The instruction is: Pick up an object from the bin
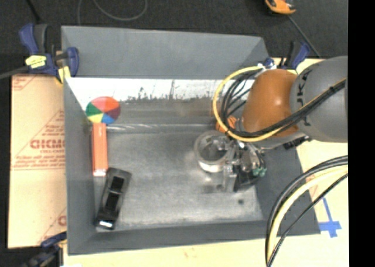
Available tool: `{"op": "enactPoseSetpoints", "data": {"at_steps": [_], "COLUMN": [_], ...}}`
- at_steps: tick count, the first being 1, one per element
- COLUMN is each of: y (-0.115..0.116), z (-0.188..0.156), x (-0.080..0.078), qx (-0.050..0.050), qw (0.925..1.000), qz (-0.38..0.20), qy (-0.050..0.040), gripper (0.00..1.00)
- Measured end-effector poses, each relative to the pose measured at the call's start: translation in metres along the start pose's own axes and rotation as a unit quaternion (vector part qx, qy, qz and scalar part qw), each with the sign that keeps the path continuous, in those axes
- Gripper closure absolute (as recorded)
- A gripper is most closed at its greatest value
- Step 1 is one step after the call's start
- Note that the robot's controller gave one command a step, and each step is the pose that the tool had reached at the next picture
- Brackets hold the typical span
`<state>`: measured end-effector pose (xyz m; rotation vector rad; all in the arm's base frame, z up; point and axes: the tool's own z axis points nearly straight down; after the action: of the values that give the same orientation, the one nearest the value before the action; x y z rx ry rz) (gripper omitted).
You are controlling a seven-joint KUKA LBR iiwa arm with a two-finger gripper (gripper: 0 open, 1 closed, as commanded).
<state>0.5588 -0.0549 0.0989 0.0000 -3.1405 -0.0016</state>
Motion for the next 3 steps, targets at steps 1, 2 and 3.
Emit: {"op": "enactPoseSetpoints", "data": {"at_steps": [1, 2, 3], "y": [-0.0220, -0.0220, -0.0295], "z": [0.0208, 0.0208, 0.0204], "x": [-0.0222, -0.0222, -0.0251], "qx": [-0.005, -0.005, -0.011], "qw": [0.9957, 0.9957, 0.9986], "qz": [0.092, 0.092, 0.052], "qy": [-0.0113, -0.0113, -0.0069], "gripper": [1.00, 1.00, 1.00]}}
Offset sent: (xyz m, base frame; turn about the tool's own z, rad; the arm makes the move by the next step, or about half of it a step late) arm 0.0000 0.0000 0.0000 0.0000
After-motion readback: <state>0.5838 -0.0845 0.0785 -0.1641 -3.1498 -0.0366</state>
